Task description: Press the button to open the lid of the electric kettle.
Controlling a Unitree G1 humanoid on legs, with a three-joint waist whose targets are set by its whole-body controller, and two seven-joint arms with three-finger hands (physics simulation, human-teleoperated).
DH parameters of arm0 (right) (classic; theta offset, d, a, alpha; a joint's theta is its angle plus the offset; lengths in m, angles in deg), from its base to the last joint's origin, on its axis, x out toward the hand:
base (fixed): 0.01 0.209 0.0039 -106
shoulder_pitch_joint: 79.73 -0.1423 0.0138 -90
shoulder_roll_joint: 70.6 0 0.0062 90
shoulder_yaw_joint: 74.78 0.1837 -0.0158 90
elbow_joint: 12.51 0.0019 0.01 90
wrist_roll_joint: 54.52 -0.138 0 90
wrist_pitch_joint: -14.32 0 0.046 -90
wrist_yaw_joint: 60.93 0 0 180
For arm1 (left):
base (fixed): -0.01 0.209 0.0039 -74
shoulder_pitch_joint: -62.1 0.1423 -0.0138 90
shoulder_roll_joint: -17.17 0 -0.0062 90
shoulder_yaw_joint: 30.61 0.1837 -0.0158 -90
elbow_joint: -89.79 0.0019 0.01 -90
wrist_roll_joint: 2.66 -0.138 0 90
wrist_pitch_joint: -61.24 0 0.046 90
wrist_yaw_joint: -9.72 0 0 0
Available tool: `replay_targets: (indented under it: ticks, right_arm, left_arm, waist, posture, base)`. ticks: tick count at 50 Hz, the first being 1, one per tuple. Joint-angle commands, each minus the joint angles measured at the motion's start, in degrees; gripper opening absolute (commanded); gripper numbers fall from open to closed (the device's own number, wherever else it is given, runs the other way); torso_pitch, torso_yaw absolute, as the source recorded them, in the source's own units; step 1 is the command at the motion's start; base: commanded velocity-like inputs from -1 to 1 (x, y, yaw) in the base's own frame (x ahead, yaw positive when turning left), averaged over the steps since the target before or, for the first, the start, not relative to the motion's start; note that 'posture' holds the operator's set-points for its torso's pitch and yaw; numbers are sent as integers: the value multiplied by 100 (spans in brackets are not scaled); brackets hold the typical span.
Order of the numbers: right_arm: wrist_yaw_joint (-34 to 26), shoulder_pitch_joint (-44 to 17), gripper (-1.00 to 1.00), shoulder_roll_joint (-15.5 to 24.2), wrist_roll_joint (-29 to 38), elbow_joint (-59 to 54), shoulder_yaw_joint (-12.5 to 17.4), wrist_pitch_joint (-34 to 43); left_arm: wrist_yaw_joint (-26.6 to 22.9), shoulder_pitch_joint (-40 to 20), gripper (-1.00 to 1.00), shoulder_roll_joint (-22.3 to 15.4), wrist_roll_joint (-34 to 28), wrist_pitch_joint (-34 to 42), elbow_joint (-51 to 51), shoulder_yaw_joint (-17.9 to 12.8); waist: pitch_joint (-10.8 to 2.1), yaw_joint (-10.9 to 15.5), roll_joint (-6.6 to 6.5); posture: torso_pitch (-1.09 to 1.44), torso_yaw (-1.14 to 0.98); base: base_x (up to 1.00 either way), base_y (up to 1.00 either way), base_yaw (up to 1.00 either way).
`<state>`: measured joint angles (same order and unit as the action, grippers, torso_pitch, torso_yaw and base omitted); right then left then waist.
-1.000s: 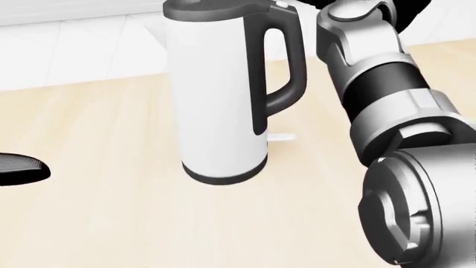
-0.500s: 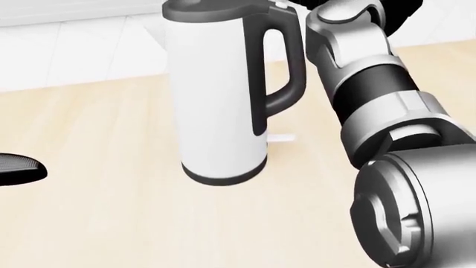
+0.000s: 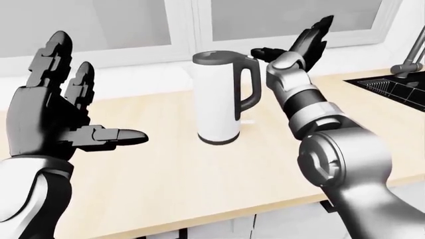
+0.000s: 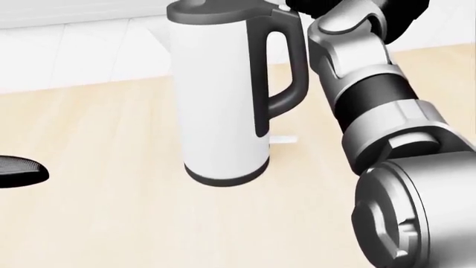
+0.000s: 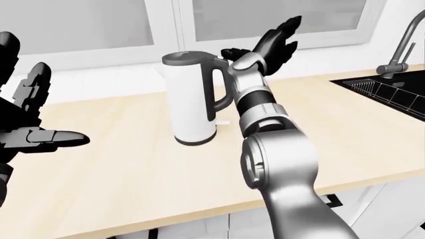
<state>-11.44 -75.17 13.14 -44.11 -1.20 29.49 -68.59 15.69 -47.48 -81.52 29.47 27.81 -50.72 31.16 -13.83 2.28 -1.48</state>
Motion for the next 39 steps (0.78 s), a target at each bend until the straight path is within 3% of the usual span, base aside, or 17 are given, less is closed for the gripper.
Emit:
replay_targets:
  ticks: [1, 10, 26, 39]
  right_arm:
    - [-144, -175, 100, 20, 203, 124, -125, -18]
    - [-635, -97, 100, -65, 1064, 106, -538, -70]
    - [-1289, 271, 100, -221, 2010, 103, -791, -565]
    - [-1417, 218, 100, -90, 2014, 114, -578, -521]
  left_arm:
    - [-6, -120, 100, -66, -33, -159, -66, -53]
    - [2, -170, 100, -93, -3, -112, -70, -87]
    - [10, -133, 100, -71, -40, -159, -64, -30]
    - [-18, -165, 100, -45, -79, -99, -91, -32]
  waist:
    - [-48, 0, -17]
    - [-62, -12, -31]
    - [-98, -46, -49]
    - [-120, -65, -28]
  posture:
    - [-34, 0]
    - [-34, 0]
    - [-34, 0]
    - [-34, 0]
  base:
    - [0, 0, 0]
    - [0, 0, 0]
    - [0, 0, 0]
    - [0, 0, 0]
